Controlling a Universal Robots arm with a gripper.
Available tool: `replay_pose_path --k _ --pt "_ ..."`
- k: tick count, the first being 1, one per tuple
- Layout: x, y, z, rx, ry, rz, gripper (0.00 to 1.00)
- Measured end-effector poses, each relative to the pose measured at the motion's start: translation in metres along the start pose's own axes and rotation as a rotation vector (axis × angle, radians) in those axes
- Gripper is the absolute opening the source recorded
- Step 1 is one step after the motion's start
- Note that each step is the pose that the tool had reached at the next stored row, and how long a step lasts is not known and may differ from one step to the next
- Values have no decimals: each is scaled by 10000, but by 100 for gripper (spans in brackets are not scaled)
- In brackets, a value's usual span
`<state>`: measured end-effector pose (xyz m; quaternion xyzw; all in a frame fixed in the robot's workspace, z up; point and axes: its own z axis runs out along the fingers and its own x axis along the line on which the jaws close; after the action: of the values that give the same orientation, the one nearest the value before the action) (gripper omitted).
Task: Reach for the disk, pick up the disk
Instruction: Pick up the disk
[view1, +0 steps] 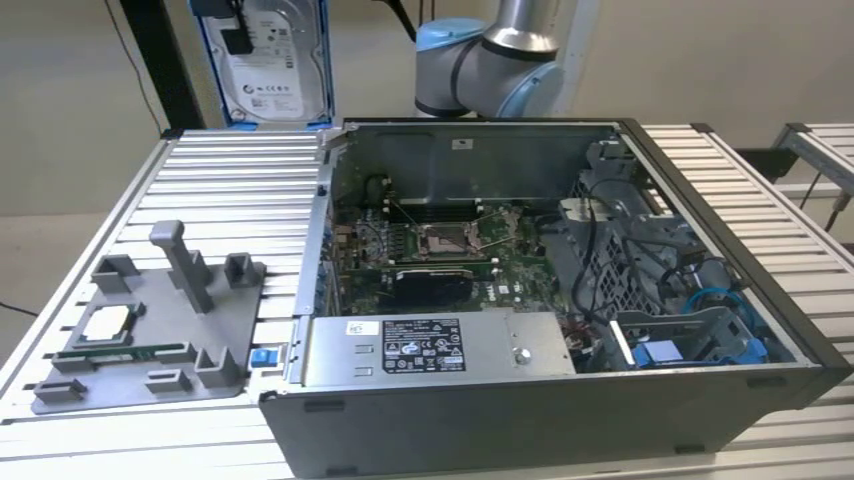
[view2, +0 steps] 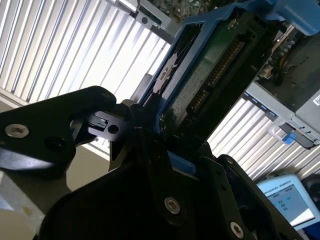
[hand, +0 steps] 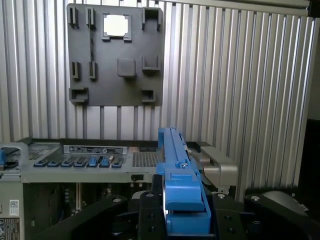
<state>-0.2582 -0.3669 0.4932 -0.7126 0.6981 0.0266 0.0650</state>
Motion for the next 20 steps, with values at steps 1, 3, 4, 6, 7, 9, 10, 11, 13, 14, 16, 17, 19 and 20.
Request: replay_pose_path --k 1,3,4,6,7,9,10,11,13,14,16,17,19,20 --pt "0 -21 1 -1 -3 1 0" --pt "1 -62 3 0 -12 1 0" --pt "2 -84 4 0 -16 2 0" --pt "3 -125 6 0 -25 2 0" --pt "3 -147 8 1 -29 2 0" --pt "4 -190 10 1 -37 2 0" --pt "5 -211 11 2 -42 2 0" --pt "5 -232 12 1 -46 2 0" --pt "6 -274 14 1 -54 4 0" --pt "7 -293 15 2 -58 4 0" --pt "8 -335 18 2 -67 5 0" --pt "8 -356 19 2 -71 4 0" --pt "9 -394 21 2 -79 4 0" --pt "10 -414 22 2 -84 4 0"
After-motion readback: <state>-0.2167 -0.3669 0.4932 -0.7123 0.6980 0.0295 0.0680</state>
